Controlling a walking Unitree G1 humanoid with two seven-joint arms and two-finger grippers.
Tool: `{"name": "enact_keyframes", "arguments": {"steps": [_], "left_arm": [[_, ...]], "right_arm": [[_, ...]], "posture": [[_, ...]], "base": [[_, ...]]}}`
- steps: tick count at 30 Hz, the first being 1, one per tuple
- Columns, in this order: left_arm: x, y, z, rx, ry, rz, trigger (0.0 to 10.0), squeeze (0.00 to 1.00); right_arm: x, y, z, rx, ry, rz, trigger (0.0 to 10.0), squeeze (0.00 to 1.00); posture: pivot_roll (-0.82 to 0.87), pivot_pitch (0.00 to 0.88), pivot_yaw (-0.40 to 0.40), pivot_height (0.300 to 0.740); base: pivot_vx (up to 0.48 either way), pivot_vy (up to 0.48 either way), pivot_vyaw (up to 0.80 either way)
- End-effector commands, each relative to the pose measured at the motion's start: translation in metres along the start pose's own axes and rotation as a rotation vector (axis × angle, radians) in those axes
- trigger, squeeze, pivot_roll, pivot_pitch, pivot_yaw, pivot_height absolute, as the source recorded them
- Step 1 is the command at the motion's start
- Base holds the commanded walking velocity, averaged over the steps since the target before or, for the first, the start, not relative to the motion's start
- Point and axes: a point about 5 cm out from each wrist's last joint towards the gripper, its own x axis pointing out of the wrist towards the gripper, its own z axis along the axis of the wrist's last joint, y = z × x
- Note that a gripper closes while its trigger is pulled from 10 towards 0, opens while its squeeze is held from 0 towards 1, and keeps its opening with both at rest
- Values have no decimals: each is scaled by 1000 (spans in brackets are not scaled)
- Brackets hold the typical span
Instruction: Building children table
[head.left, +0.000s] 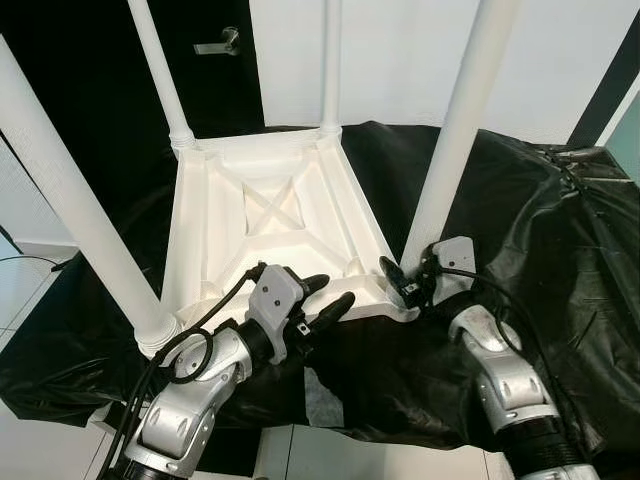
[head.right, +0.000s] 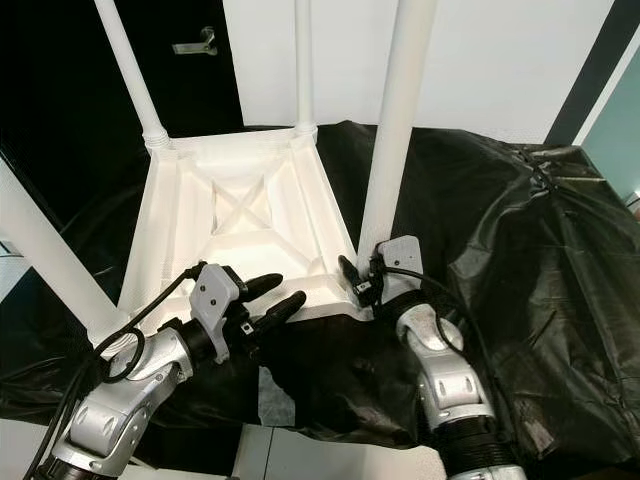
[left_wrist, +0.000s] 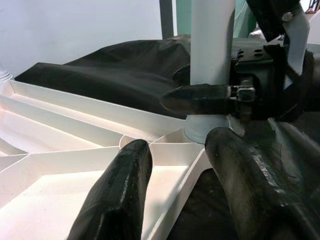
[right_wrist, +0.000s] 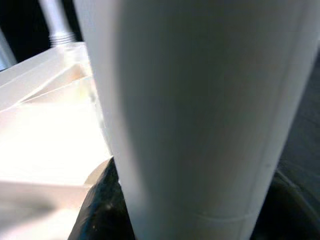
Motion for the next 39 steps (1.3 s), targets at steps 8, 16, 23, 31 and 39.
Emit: {"name": "enact_keyframes", "arguments": {"steps": [8,16,23,31,39], "left_arm": [[1,-5,0,6,9,-68,10000,0],[2,-7,-1,6,7,-67,10000,0],[2,-7,-1,6,5,-65,10000,0],[3,-7,-1,5,7,-77,10000,0],[5,-10,-1,6,6,-101,10000,0]], "right_arm": [[-4,14,-7,26,56,-156,10000,0],[-6,13,-3,37,23,-126,10000,1000],[-12,9,4,56,-28,-42,10000,1000],[-17,-9,3,11,-18,141,10000,0],[-3,-23,6,-55,-1,355,7608,0]], "posture": [[52,0,-11,740],[52,0,-19,740],[51,0,-25,740],[39,0,-13,740],[33,0,-2,740]], "base": [[0,0,0],[0,0,0],[0,0,0],[0,0,0],[0,0,0]]}}
